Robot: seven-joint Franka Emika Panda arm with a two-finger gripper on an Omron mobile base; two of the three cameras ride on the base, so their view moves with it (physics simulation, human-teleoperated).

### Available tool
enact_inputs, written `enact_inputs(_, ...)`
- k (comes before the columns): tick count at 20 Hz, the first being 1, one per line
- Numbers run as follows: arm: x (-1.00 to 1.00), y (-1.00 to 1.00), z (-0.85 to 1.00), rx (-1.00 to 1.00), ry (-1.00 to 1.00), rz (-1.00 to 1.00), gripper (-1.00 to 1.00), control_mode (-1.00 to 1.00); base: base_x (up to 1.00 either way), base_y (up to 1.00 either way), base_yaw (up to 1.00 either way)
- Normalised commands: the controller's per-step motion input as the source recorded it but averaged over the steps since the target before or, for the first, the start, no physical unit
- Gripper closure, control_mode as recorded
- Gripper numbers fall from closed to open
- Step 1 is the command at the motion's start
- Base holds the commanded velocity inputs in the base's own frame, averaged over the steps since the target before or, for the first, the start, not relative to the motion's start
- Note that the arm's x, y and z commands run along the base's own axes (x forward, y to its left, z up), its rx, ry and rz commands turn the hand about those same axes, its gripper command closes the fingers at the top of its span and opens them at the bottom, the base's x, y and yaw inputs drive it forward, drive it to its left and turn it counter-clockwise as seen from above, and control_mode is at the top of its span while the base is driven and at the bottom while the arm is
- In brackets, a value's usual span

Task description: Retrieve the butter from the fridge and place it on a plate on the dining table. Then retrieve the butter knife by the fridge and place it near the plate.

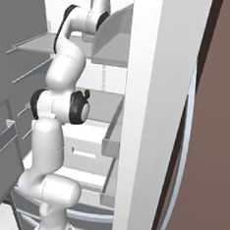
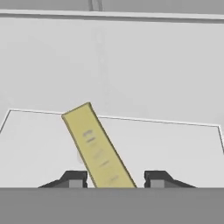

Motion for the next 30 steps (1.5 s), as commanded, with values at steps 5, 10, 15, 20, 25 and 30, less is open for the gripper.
enact_inputs(5, 0.0, 0.05, -0.06, 0.0, 0.0, 0.0, 1.0, -1.0, 0.0, 0.0, 0.0)
enact_inputs(10, 0.0, 0.0, 0.0, 0.0, -0.04, -0.02, 1.0, -1.0, 0.0, 0.0, 0.0)
enact_inputs(15, 0.09, 0.0, 0.0, 0.0, -0.09, -0.06, 1.0, -1.0, 0.0, 0.0, 0.0)
enact_inputs(20, 0.07, 0.0, 0.0, 0.0, -0.27, -0.1, 1.0, -1.0, 0.0, 0.0, 0.0)
enact_inputs(25, -0.17, 0.0, 0.0, 0.0, -0.27, -0.08, 1.0, -1.0, 0.0, 0.0, 0.0)
enact_inputs(30, -0.19, 0.04, -0.06, 0.0, -0.07, -0.11, 1.0, -1.0, 0.0, 0.0, 0.0)
